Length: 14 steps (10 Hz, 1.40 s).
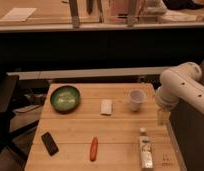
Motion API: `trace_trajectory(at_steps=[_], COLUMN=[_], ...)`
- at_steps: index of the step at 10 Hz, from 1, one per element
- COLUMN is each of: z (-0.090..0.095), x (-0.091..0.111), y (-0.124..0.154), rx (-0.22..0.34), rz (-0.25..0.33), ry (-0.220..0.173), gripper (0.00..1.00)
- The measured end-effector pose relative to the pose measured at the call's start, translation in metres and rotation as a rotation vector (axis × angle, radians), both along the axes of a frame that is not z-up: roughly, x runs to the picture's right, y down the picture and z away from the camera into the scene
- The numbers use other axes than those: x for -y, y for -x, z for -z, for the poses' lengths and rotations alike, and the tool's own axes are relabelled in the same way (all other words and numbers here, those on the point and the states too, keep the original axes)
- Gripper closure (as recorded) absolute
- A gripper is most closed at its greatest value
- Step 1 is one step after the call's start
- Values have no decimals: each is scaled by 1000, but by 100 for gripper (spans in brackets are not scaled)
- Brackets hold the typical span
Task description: Drag the ceramic bowl in a circle
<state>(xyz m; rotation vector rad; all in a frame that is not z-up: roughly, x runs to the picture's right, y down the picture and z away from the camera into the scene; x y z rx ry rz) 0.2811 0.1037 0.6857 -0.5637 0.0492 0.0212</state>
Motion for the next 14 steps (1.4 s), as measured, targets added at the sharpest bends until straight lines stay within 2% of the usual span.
trace_trajectory(at_steps=[4, 8, 11, 14], z=[-13, -19, -26, -29], x=[20, 32, 46, 52], y=[53, 71, 116, 125], rx=[30, 51, 82, 101], rz=[123, 202, 281, 336], ry=[-23, -39, -62, -74], gripper=[20, 20, 20, 20])
